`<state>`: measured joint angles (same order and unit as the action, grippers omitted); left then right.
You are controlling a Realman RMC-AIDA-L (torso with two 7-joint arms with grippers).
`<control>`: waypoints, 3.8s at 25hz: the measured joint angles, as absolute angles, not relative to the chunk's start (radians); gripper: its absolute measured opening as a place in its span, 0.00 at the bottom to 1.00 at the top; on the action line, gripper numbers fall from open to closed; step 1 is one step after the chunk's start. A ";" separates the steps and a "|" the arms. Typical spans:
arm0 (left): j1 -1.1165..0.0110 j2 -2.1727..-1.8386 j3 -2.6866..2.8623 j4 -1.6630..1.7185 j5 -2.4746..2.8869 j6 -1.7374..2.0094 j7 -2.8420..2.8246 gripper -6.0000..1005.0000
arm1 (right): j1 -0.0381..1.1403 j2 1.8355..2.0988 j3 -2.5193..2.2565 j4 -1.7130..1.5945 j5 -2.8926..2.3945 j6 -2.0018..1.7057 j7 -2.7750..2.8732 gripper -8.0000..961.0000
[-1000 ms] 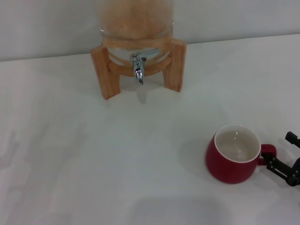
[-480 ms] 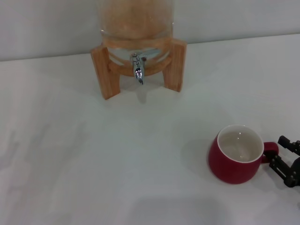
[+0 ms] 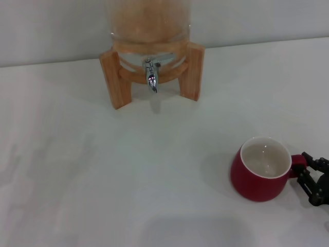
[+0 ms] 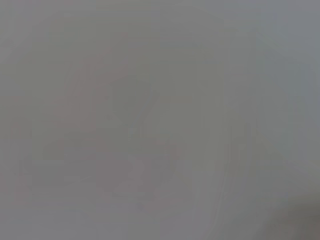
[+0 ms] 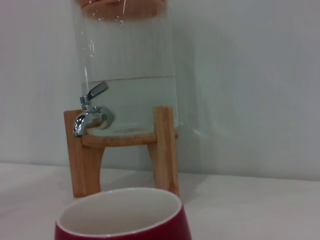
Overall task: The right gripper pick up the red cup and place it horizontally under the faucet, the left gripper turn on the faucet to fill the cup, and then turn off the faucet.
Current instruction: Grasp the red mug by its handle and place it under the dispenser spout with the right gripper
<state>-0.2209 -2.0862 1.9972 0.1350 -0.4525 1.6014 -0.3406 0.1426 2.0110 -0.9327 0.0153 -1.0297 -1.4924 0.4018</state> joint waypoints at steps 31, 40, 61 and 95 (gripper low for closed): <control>-0.221 -2.086 1.997 0.134 -0.453 1.601 -0.341 0.87 | 0.150 2.011 -0.954 0.020 -1.029 -1.547 0.409 0.16; -0.221 -2.086 1.997 0.133 -0.453 1.601 -0.341 0.87 | 0.165 2.011 -0.971 0.021 -1.031 -1.540 0.424 0.16; -0.237 -2.085 1.997 0.135 -0.449 1.599 -0.344 0.87 | 0.247 2.014 -0.997 0.021 -1.043 -1.553 0.509 0.16; -0.293 -2.086 1.999 0.137 -0.387 1.554 -0.352 0.87 | 0.506 2.028 -1.024 0.037 -1.057 -1.371 0.564 0.16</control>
<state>-0.2931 -2.0862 1.9988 0.1365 -0.3873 1.5540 -0.3519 0.5056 2.0284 -1.0238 0.0370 -1.0573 -1.3714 0.5637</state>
